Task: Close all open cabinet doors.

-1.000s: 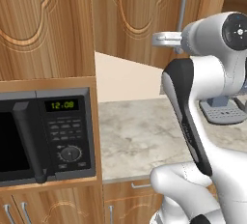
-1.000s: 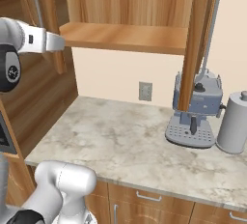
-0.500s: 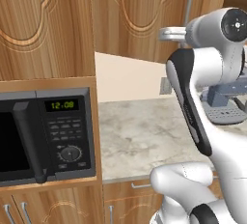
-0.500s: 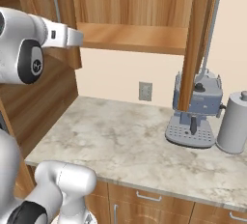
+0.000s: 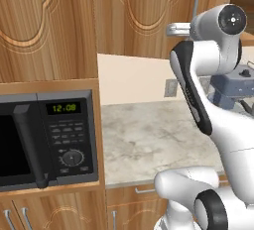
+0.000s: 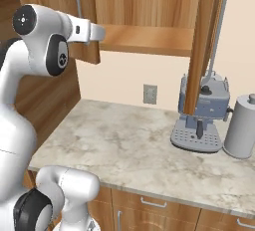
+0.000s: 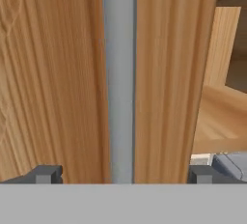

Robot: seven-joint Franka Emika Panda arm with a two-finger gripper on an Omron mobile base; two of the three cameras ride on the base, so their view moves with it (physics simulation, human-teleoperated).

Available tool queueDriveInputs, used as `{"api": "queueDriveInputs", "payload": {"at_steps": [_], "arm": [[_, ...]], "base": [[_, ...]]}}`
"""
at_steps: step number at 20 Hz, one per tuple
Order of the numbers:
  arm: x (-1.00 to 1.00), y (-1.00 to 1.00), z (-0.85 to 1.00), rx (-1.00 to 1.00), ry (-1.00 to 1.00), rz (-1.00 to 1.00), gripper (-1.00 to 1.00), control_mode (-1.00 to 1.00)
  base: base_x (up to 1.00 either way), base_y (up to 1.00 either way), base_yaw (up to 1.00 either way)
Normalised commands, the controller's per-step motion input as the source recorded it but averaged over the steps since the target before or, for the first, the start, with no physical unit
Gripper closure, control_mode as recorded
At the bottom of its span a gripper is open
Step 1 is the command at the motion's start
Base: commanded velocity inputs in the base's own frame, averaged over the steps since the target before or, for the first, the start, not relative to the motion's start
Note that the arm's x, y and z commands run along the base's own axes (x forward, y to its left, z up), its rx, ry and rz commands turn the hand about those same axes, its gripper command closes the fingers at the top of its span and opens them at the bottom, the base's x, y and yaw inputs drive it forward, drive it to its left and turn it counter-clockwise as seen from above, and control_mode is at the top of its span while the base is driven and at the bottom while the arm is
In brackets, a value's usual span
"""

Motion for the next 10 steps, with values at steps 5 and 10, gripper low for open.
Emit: {"api": "queueDriveInputs", "payload": {"at_steps": [5,10], "arm": [[0.93,-0.11,-0.18,-0.02,0.0,-0.02,-1.0,-1.0],[0.9,-0.12,-0.15,-0.01,0.0,-0.02,-1.0,-1.0]], "base": [[0.0,0.0,0.0],[0.0,0.0,0.0]]}}
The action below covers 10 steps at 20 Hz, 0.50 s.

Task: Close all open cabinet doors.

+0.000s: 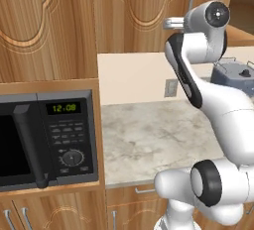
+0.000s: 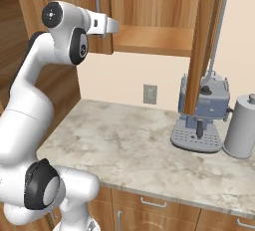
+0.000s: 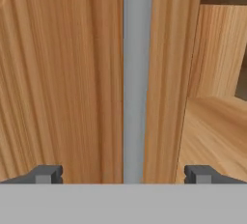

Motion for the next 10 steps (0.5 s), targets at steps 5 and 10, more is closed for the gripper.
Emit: {"api": "queueDriveInputs", "payload": {"at_steps": [5,10], "arm": [[0.8,-0.06,-0.09,0.0,0.01,-0.02,-1.0,-1.0],[0.68,-0.02,-0.06,0.0,0.01,-0.01,-1.0,-1.0]], "base": [[0.0,0.0,0.0],[0.0,0.0,0.0]]}}
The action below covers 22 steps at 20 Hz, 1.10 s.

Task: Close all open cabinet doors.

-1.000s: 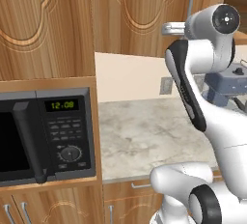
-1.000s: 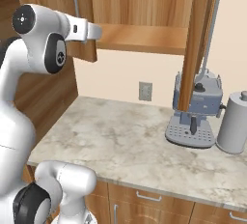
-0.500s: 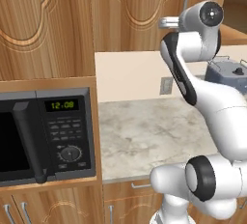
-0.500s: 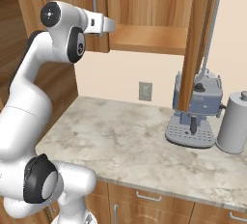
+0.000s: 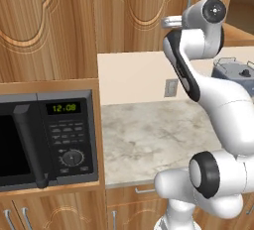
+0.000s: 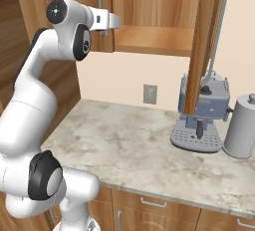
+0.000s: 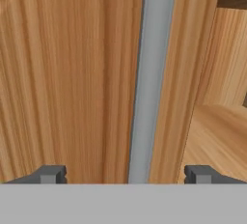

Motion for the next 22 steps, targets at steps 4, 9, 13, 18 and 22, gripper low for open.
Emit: {"api": "queueDriveInputs", "payload": {"at_steps": [4,9,13,18,22], "arm": [[-0.02,-0.01,0.0,0.0,0.0,0.0,-1.0,-1.0],[-0.66,0.0,0.0,0.03,0.0,0.0,-1.0,-1.0],[-0.66,0.0,0.0,0.01,0.0,0.0,-1.0,-1.0],[-0.86,0.0,0.0,0.01,-0.02,-0.04,-1.0,-1.0],[-0.65,-0.17,0.0,0.0,-0.02,-0.11,-1.0,-1.0]], "base": [[0.0,0.0,0.0],[0.0,0.0,0.0],[0.0,0.0,0.0],[0.0,0.0,0.0],[0.0,0.0,0.0]]}}
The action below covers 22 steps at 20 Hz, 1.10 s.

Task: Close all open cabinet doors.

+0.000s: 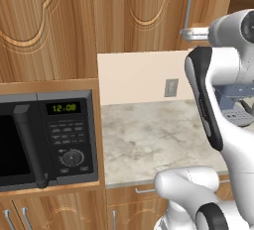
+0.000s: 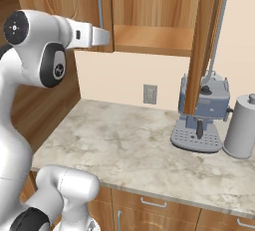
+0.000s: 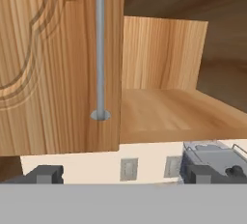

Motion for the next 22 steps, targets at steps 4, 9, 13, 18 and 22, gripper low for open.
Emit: {"api": "queueDriveInputs", "payload": {"at_steps": [4,9,13,18,22], "arm": [[-0.58,-0.38,0.0,0.0,0.0,-0.2,-1.0,-1.0],[-0.83,-0.35,0.0,0.02,0.0,-0.28,-1.0,-1.0],[-0.85,-0.33,0.0,0.03,0.0,-0.26,-1.0,-1.0],[-0.97,-0.53,0.16,0.08,-0.05,-0.23,-1.0,-1.0],[-1.0,-0.39,0.28,0.11,-0.12,-0.21,-1.0,-1.0]], "base": [[0.0,0.0,0.0],[0.0,0.0,0.0],[0.0,0.0,0.0],[0.0,0.0,0.0],[0.0,0.0,0.0]]}}
